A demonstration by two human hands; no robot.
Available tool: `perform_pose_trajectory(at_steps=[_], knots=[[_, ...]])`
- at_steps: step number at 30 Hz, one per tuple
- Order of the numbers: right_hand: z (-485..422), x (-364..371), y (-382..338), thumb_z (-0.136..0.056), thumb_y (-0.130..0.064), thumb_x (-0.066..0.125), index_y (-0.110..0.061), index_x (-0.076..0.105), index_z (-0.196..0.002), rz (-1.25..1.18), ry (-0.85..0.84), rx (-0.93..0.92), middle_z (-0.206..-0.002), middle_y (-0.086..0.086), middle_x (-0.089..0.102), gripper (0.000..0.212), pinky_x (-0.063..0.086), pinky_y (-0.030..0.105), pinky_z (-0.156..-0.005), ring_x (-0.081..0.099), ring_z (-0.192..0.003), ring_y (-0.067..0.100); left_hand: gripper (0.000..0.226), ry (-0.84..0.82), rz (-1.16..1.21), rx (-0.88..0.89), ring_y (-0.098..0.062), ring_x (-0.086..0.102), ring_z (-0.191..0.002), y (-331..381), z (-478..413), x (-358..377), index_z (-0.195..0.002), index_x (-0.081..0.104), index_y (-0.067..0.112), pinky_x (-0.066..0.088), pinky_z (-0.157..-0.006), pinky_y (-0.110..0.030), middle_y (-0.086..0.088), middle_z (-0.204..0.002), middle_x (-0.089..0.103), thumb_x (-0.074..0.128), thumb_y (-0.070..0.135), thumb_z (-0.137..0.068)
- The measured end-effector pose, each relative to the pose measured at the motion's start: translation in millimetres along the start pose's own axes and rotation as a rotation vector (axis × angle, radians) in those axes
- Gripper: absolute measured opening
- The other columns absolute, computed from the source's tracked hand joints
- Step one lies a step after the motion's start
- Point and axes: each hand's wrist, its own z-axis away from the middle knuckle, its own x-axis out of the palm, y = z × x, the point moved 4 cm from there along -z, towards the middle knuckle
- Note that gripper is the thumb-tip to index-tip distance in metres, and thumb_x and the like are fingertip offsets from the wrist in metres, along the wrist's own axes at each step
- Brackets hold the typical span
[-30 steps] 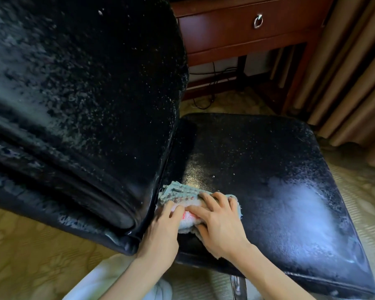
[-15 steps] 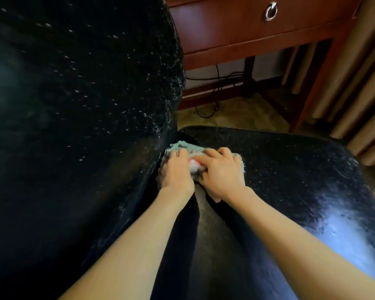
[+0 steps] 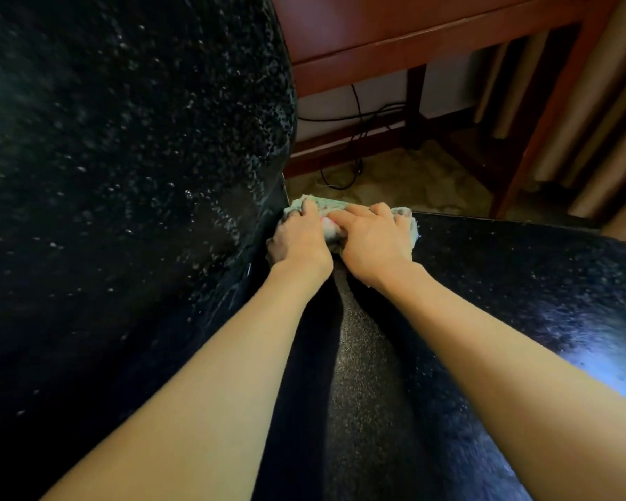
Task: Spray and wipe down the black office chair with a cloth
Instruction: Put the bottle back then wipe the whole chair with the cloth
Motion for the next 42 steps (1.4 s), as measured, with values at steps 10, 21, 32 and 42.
perform_pose_trajectory(at_steps=[10, 21, 32, 42], knots=[[160.7, -18.4, -73.0, -0.085, -0.025, 0.051, -0.037, 0.044, -0.126, -0.064, -0.132, -0.119, -0.135, -0.008, 0.045, 0.043, 0.027, 0.048, -0.103, 0.036, -0.122, 0.028, 0.048, -0.020, -0.020, 0.011, -0.027, 0.041, -0.127, -65.7, 175.3, -17.7, -0.137, 0.027, 0.020, 0.040, -0.100, -0.038, -0.006, -0.141, 0.036, 0.044, 0.007, -0.093], [354.4, -15.7, -158.2, -0.024, -0.051, 0.080, -0.043, 0.072, -0.087, 0.001, -0.317, -0.121, -0.095, -0.016, 0.071, 0.064, 0.050, 0.050, -0.076, 0.067, -0.078, 0.020, 0.040, -0.081, 0.000, 0.092, -0.022, 0.070, -0.061, -166.5, 361.1, 23.8, -0.100, 0.044, 0.014, 0.052, -0.042, -0.024, -0.009, -0.081, 0.072, 0.032, 0.013, -0.062], [340.7, -27.5, -151.9, -0.078, -0.045, 0.060, -0.037, 0.052, -0.119, -0.051, -0.252, -0.227, -0.129, -0.008, 0.053, 0.043, 0.037, 0.049, -0.094, 0.045, -0.117, 0.028, 0.046, -0.076, -0.078, 0.108, -0.024, 0.066, -0.097, -153.4, 354.5, -6.0, -0.102, 0.065, 0.013, 0.055, -0.078, -0.036, -0.007, -0.102, 0.068, 0.081, 0.004, -0.061], [173.4, -18.0, -71.5, -0.087, -0.029, 0.054, -0.036, 0.048, -0.125, -0.047, -0.067, -0.194, -0.132, -0.008, 0.046, 0.039, 0.033, 0.044, -0.097, 0.038, -0.119, 0.023, 0.033, 0.090, -0.068, -0.021, -0.025, 0.049, -0.120, -62.5, 186.2, -14.1, -0.127, 0.037, 0.017, 0.038, -0.098, -0.034, -0.008, -0.130, 0.050, 0.045, 0.017, -0.096]])
